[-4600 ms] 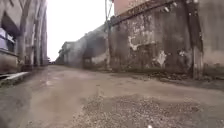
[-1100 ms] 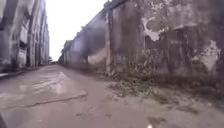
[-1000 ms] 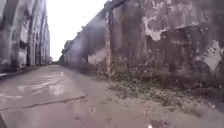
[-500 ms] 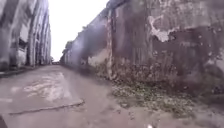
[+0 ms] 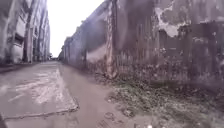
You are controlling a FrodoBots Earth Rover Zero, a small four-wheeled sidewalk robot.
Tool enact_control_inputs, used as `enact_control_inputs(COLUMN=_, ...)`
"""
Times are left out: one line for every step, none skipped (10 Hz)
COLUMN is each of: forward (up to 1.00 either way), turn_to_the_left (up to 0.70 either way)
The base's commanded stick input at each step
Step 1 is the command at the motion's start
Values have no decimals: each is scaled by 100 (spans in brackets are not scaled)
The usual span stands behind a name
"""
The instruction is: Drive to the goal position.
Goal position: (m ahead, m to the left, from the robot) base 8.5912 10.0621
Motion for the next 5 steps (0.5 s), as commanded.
enact_control_inputs(forward=50, turn_to_the_left=27)
enact_control_inputs(forward=50, turn_to_the_left=0)
enact_control_inputs(forward=50, turn_to_the_left=0)
enact_control_inputs(forward=50, turn_to_the_left=0)
enact_control_inputs(forward=50, turn_to_the_left=11)
